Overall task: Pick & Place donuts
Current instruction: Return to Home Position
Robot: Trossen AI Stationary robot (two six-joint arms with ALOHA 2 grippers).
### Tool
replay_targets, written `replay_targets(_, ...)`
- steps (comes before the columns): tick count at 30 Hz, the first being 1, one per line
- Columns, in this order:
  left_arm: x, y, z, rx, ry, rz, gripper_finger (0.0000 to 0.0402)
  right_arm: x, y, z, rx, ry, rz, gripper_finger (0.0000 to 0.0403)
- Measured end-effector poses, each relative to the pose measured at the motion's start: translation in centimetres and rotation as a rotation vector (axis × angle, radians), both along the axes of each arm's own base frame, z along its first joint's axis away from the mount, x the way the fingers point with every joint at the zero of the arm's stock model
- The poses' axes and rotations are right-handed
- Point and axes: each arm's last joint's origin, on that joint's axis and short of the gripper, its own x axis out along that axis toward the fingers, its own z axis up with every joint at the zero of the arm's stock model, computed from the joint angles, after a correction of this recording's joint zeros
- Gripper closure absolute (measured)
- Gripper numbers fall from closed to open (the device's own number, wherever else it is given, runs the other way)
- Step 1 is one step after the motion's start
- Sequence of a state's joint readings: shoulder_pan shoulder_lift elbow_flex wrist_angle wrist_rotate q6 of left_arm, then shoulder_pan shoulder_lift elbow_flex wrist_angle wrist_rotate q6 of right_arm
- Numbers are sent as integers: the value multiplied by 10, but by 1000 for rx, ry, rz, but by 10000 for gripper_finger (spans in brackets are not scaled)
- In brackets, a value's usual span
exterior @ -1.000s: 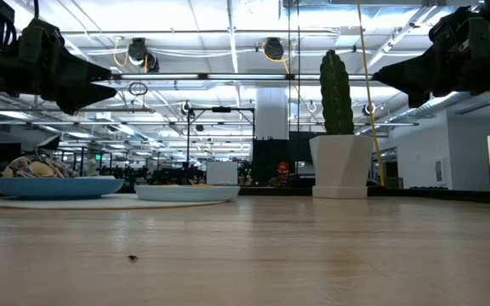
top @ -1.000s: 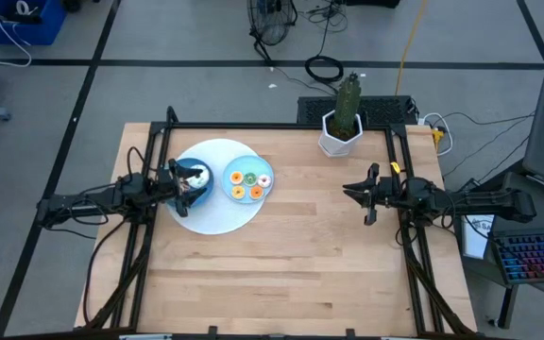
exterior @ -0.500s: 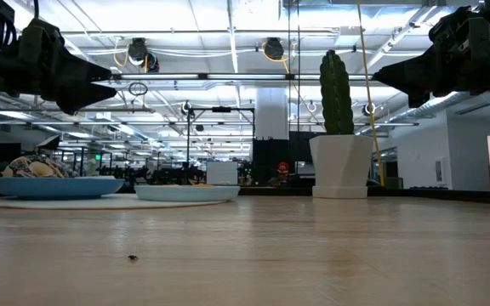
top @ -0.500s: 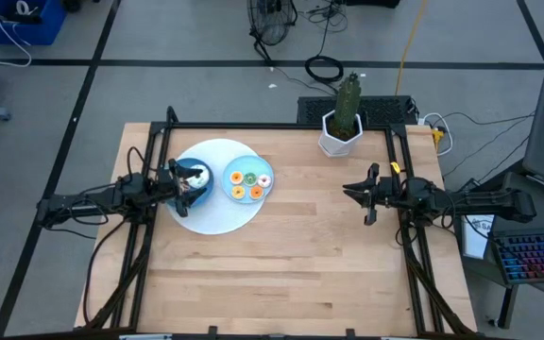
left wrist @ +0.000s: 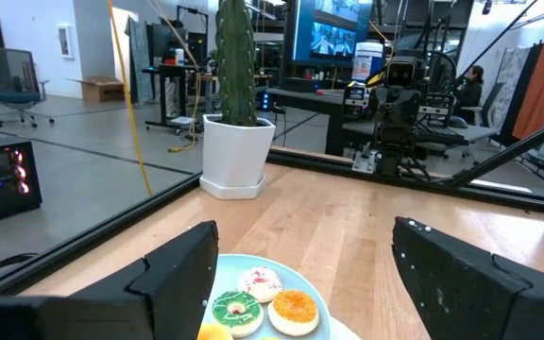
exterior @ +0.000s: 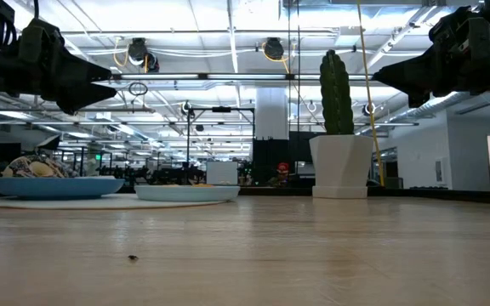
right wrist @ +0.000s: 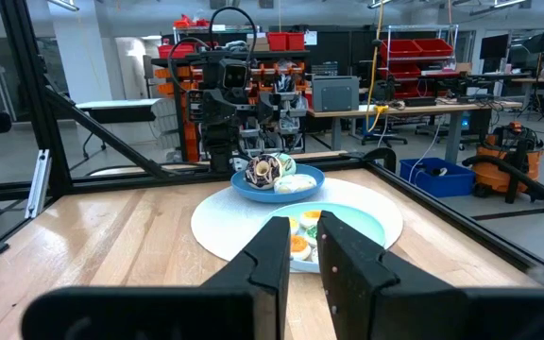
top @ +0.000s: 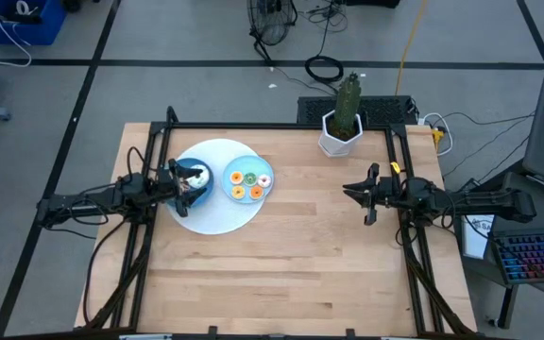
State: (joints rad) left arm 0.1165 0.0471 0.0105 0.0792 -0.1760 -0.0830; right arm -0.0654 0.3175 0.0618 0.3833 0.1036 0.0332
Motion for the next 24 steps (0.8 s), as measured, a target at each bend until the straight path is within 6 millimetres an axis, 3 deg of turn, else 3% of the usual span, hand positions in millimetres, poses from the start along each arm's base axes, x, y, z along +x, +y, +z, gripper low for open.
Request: replay_targets(24, 0, 0, 0, 0, 0, 0, 83, 0, 0, 0, 0, 0, 0, 358)
